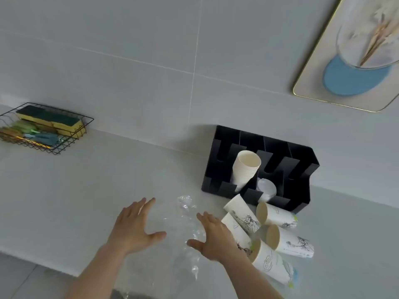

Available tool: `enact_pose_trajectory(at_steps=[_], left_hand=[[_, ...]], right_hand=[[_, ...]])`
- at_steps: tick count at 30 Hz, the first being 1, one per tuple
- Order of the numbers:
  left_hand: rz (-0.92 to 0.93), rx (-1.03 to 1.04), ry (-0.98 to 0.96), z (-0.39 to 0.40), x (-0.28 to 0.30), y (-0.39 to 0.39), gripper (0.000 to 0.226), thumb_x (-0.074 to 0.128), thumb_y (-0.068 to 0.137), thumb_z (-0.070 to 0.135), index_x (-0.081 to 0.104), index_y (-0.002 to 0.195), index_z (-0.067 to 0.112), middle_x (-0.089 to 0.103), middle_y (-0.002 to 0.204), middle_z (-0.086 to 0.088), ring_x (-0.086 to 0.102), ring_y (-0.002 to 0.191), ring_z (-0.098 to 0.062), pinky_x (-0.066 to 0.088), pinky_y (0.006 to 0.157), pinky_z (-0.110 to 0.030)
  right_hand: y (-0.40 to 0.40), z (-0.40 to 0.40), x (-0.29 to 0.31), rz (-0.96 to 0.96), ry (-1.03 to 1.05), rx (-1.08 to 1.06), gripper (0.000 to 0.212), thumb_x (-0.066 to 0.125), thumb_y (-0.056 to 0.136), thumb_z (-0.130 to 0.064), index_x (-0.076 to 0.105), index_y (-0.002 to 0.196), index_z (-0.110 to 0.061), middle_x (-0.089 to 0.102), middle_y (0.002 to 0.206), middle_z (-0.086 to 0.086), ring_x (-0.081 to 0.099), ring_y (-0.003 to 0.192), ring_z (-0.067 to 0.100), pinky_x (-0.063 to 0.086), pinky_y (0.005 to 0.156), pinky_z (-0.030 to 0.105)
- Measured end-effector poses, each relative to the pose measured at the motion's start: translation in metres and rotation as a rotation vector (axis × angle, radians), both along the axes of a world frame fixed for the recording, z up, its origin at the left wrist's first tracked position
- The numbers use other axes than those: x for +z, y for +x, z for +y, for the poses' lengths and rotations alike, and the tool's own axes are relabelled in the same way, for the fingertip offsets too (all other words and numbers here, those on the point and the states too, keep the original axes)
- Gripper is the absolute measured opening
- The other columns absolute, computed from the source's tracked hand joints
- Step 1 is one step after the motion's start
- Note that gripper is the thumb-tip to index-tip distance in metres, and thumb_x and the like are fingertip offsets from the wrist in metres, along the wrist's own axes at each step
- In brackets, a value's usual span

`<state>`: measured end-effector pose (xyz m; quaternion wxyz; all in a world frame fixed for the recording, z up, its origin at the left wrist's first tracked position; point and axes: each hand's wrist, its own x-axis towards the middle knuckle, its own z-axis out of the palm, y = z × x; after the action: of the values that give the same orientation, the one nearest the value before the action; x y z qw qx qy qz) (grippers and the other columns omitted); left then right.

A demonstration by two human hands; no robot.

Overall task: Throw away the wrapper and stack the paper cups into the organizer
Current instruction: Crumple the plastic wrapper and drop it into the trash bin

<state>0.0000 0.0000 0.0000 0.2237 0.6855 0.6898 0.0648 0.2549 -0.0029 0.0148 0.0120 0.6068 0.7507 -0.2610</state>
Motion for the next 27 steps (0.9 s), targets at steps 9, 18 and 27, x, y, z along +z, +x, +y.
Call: enact_pose_trajectory(at_steps=[9,18,27], left_hand=[[-0.183,0.056,-0.265,-0.049,-0.058,0.018,0.135,0.081,0.06,0.065,-0.018,0.151,0.051,-0.009,0.169,0.0,0.009,0.154,-0.03,0.029,0.12,-0.048],[-0.797,0.146,-0.168,-0.06,-0.072,0.085,0.127,0.092,0.069,0.03,-0.001,0.151,0.056,0.05,0.144,0.017,0.057,0.123,-0.002,0.048,0.105,-0.034],[-0.44,0.002,0.226,-0.019,-0.025,0.098,0.04,0.057,0.075,0.074,0.064,0.096,0.041,0.05,0.109,0.022,0.048,0.108,-0.001,0.048,0.09,-0.031]], right_hand=[[-0.031,-0.034,-0.054,0.175,-0.223,-0.267,0.091,0.069,0.089,-0.053,0.01,0.159,-0.048,0.026,0.165,0.004,0.035,0.149,0.028,0.035,0.117,0.042],[-0.031,-0.044,-0.055,0.681,-0.326,-0.699,0.033,0.063,0.095,-0.014,0.07,0.118,-0.036,0.069,0.115,0.004,0.069,0.089,0.011,0.055,0.071,0.023],[-0.002,-0.027,0.004,0.883,-0.262,-0.679,0.023,0.073,0.094,-0.034,0.063,0.112,-0.022,0.077,0.103,-0.003,0.07,0.097,0.008,0.051,0.077,0.017]])
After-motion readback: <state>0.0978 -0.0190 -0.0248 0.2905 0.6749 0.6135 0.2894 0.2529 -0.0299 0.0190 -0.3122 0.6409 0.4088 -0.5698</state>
